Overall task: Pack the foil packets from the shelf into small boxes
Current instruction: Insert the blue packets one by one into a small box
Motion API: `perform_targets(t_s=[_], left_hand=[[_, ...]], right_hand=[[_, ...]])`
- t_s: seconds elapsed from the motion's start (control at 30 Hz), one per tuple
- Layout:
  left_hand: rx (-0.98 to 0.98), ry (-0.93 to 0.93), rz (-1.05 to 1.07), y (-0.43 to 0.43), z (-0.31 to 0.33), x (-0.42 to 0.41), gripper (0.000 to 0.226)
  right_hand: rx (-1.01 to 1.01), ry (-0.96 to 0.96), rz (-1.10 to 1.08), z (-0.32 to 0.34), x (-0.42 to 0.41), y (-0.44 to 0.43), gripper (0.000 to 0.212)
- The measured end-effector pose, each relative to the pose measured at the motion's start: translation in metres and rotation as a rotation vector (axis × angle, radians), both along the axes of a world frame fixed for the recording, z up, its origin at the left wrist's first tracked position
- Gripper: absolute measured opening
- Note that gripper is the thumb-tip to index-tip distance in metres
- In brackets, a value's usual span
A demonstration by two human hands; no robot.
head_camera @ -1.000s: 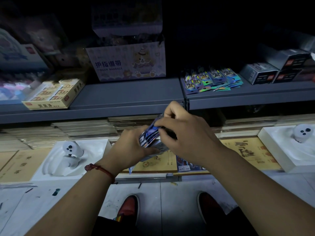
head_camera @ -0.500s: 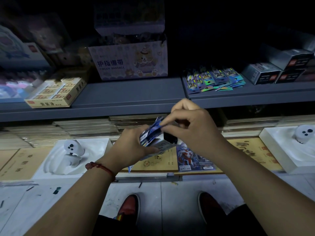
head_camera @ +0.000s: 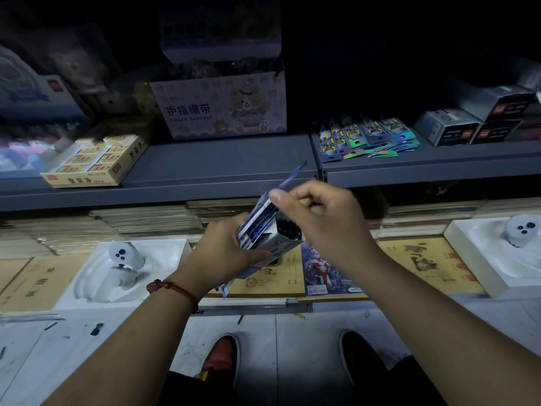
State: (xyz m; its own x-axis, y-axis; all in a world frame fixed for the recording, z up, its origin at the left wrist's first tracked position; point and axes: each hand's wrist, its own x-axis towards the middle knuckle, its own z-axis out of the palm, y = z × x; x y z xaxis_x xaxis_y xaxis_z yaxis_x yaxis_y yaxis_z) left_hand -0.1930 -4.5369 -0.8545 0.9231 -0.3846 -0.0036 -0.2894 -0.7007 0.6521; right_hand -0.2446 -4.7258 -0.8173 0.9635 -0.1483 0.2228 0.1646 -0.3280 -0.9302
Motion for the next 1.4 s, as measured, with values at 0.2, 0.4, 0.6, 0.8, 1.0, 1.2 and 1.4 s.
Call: perform_targets(t_s=[0.2,0.4,0.6,0.8,1.0,1.2,1.4], left_hand=[[0.024,-0.025,-0.029,-0.006,-0.002,-0.003,0.038],[0.010,0.002,0.007,-0.001,-0.005,0.000,0.044],[-0.081,0.075,0.106,0.009,-0.007,0.006,0.041],[-0.190,0.105,0.144,0.013,-0.002,0.005,0.032],[-0.230,0.117,0.124,0.012,-0.001,0.003,0.031],[-0.240,0.098,0.111,0.011,0.001,0.003,0.032],[-0.239,0.085,0.101,0.009,0.002,0.001,0.033]], right_hand=[[-0.025,-0.031,-0.076,-0.005,0.007,0.004,0.031],[0.177,-0.107,-0.249,0.005,0.008,-0.008,0.035],[0.252,-0.181,-0.339,0.015,0.004,-0.026,0.030],[0.200,-0.223,-0.331,0.014,0.004,-0.032,0.028],[0.057,-0.229,-0.279,0.008,0.007,-0.029,0.027],[-0.137,-0.190,-0.192,0.000,0.009,-0.025,0.025],[-0.367,0.056,-0.020,-0.009,0.006,-0.016,0.028]])
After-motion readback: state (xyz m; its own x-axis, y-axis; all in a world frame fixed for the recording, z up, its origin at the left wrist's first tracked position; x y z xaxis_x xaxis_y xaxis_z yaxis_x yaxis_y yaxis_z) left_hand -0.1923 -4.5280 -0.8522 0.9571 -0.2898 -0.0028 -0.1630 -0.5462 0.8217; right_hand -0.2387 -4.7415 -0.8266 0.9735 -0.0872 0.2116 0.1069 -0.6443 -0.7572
